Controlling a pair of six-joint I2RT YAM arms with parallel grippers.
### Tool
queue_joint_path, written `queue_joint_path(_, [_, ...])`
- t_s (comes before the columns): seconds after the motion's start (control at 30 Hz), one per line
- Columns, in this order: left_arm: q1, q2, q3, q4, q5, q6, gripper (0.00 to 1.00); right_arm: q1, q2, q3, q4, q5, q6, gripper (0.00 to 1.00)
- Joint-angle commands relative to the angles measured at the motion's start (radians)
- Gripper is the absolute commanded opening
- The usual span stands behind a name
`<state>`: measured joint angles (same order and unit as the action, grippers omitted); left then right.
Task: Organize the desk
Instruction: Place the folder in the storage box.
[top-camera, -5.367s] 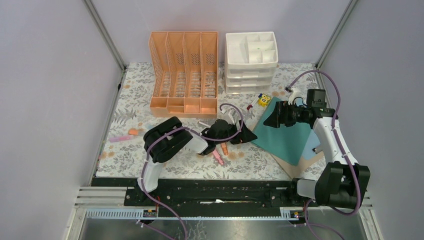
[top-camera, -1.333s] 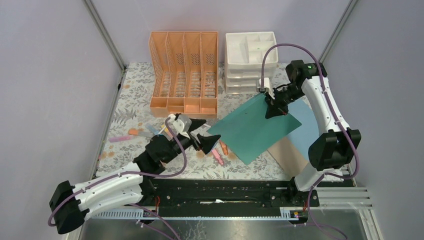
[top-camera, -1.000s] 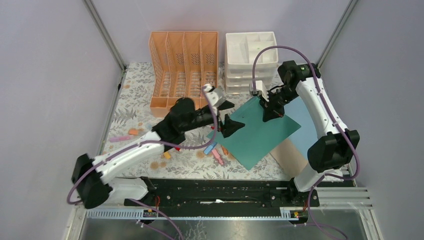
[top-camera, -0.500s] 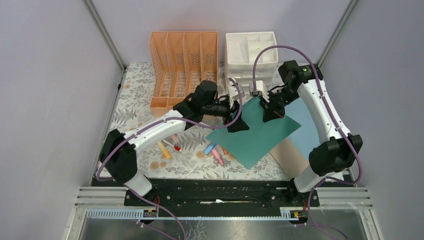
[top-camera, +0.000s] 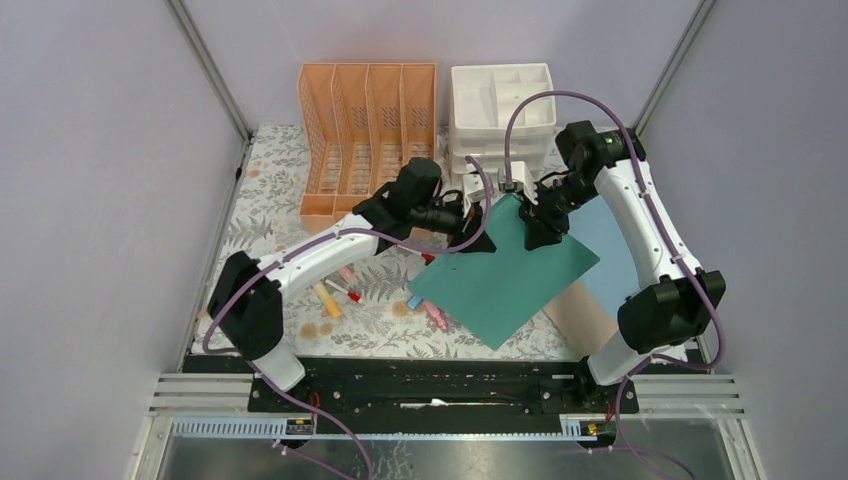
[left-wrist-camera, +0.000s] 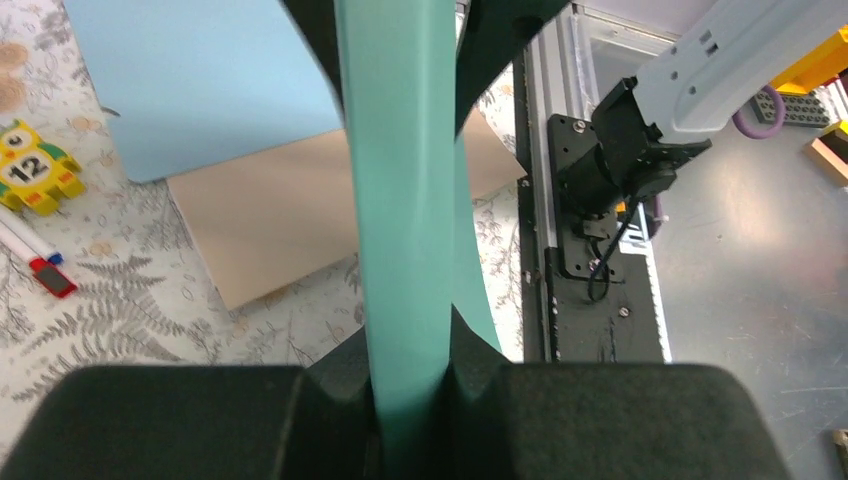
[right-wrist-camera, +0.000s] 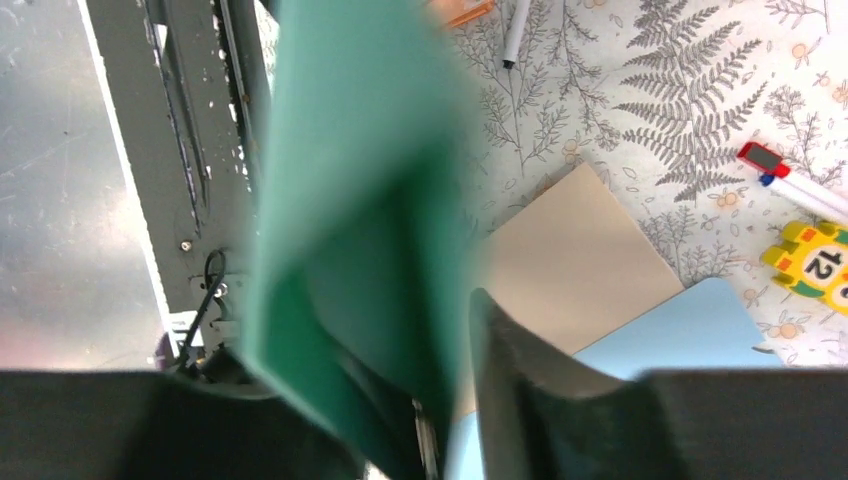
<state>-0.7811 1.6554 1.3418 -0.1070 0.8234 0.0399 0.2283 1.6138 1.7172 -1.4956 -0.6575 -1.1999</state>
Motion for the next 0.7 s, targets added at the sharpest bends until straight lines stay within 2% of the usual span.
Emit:
queue_joint_path(0.0, [-0.003,-0.144,-0.092,0.082,-0.033,-0.055,0.0,0.008,-0.058,0.047,0.034,-0.034,0.092,0.6])
queue_joint_path(0.03, [-0.001,-0.172,-0.128,0.1,-0.046,-0.084,0.0,0.008,-0.067,0.053,0.049,-0.034,0.124,0.73])
queue_joint_path(0.07, [0.001,-0.198,-0.165,0.135,-0.057,-0.11,0.0,0.007,-0.079,0.057,0.067,-0.035,0.158,0.81])
queue_joint_path(0.2, [0.007,-0.328,-0.321,0.253,-0.119,-0.21,0.0,-0.006,-0.144,0.07,0.15,-0.06,0.279,0.99])
queue_joint_path(0.33, [0.014,-0.488,-0.465,0.332,-0.23,-0.289,0.0,-0.068,-0.19,0.107,0.219,-0.129,0.401,1.0])
queue_joint_path(0.47, [0.03,-0.662,-0.537,0.332,-0.421,-0.338,0.0,-0.231,-0.244,0.057,0.35,-0.288,0.563,1.0])
queue_joint_path(0.57, [0.041,-0.764,-0.565,0.301,-0.575,-0.343,0.0,-0.346,-0.326,-0.111,0.591,-0.3,0.783,1.0])
queue_joint_path(0.67, [0.047,-0.839,-0.58,0.289,-0.742,-0.342,0.0,-0.399,-0.425,-0.344,0.863,-0.287,0.995,1.0])
